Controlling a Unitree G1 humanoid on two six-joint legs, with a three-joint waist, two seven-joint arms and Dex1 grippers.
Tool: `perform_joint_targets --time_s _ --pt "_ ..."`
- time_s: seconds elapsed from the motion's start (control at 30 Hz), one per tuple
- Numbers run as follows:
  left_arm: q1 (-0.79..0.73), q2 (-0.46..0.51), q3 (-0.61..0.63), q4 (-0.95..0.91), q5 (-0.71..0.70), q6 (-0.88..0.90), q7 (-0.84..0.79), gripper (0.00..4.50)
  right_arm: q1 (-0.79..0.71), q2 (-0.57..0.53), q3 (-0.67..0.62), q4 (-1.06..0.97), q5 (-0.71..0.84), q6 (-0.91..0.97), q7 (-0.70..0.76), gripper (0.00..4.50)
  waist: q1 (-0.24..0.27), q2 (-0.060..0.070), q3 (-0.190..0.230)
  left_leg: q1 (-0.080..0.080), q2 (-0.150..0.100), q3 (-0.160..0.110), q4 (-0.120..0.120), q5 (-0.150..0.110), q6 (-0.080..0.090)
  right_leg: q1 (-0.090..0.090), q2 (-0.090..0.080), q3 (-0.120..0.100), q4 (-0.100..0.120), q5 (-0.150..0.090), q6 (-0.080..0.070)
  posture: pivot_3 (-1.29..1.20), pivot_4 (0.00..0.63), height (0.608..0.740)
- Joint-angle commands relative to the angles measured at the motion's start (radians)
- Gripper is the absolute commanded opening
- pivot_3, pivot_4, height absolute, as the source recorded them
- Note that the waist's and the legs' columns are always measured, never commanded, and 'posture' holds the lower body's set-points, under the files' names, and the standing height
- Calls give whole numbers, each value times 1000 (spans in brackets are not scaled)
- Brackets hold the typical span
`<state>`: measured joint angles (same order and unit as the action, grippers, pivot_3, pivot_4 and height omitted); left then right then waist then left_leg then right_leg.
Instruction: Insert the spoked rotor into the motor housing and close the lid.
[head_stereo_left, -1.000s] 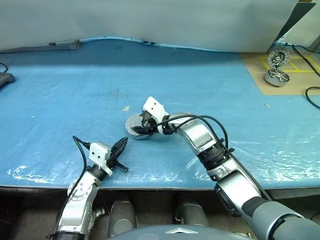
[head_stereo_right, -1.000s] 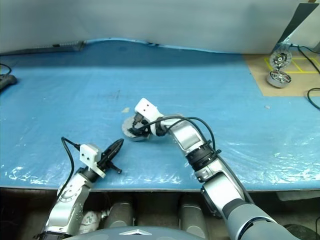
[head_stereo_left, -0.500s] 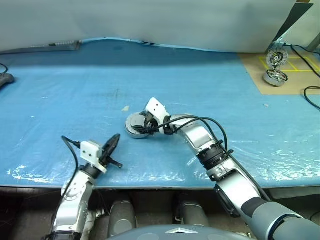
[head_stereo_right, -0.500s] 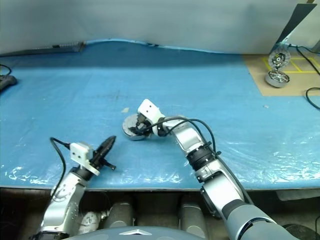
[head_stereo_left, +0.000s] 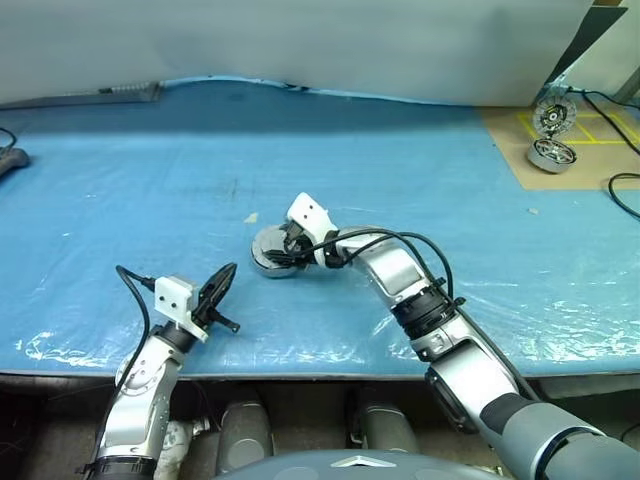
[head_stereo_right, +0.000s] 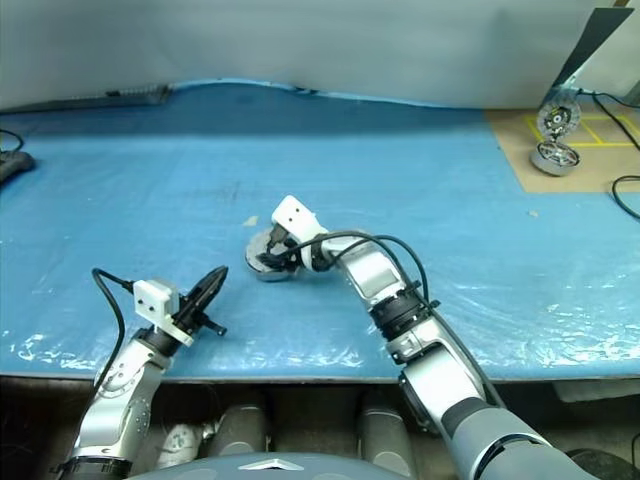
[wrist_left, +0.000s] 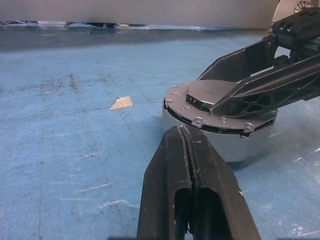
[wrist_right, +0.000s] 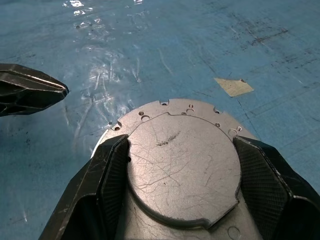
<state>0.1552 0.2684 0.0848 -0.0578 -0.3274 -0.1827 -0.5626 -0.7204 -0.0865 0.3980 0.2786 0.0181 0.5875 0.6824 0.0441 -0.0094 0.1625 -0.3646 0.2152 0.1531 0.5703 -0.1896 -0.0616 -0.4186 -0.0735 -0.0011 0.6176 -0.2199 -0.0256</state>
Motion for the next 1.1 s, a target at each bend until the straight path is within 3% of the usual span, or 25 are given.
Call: perform_joint_targets --time_s 0.03,0.4,0.63,0.87,1.1 --pt "-5 8 6 -29 0 -10 -6 0 67 -3 58 24 -55 101 -48 2985 0 1 -1 0 0 0 0 0 0 0 0 0 0 0 0 0 150 740" --pt "-9 21 16 -38 -17 7 -14 0 127 7 52 -14 -69 121 -117 2985 0 2 -9 1 -1 0 -2 0 0 0 0 1 -1 -1 1 0 150 740" --pt "5 24 16 -57 -21 20 -20 0 80 42 11 -55 -25 272 -143 2985 1 2 -9 5 -2 0 -5 0 0 2 0 2 -1 -4 7 0 150 740" --pt "12 21 13 -65 -21 26 -23 0 172 2 81 -89 -48 127 -121 2985 -1 2 -10 4 -3 0 -8 0 0 3 0 2 -7 -1 3 0 150 740" --pt "5 20 12 -60 -23 28 -26 0 170 -64 140 -22 -136 -17 -143 2985 0 4 -12 6 -3 1 -10 0 0 6 0 2 -10 -1 3 0 150 740"
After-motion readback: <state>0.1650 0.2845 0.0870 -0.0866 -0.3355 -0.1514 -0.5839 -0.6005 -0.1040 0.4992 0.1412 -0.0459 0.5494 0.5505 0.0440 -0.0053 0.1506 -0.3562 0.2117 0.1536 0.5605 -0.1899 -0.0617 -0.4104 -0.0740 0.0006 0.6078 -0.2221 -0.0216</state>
